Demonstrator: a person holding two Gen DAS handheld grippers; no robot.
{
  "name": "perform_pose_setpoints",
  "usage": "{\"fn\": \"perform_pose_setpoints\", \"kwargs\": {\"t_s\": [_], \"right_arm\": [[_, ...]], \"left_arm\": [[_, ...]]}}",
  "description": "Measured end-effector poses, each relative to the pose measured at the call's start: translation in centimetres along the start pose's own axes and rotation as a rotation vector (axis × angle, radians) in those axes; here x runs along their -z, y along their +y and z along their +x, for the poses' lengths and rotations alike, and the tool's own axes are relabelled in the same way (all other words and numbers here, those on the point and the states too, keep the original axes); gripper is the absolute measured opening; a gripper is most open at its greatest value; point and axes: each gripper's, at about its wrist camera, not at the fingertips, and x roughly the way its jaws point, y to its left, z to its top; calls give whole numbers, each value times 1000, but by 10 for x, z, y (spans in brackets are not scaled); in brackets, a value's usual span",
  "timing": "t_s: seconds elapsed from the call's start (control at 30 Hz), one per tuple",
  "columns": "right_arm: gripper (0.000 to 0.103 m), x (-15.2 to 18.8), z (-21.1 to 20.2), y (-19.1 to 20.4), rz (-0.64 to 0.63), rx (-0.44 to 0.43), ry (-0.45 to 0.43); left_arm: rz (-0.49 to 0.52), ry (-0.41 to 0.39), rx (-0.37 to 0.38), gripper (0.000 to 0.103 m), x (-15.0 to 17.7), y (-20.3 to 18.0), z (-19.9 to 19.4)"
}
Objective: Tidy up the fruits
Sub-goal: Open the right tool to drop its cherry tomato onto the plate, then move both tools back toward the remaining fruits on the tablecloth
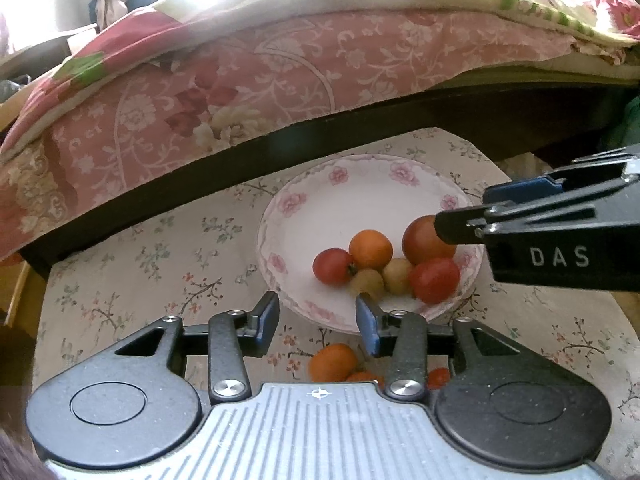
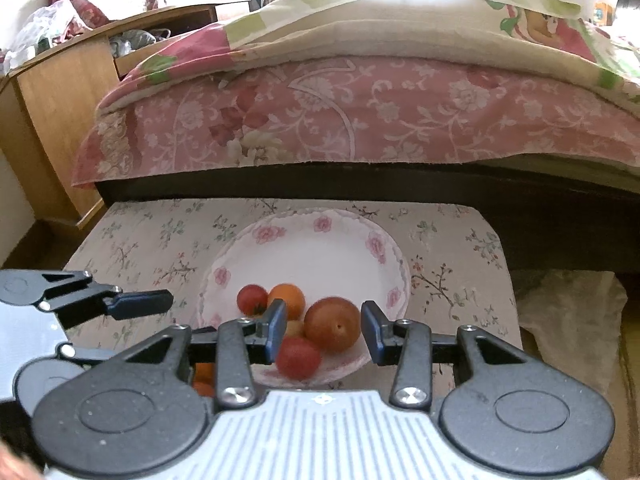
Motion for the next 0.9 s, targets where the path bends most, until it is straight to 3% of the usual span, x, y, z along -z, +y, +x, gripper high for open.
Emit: {"fn": "perform_pose_setpoints", "kwargs": {"t_s": [0.9], "right_arm": [[41,49,-37,15,-19,45,99]], "left_arm": [[-1,39,36,55,37,-13,-31]]}}
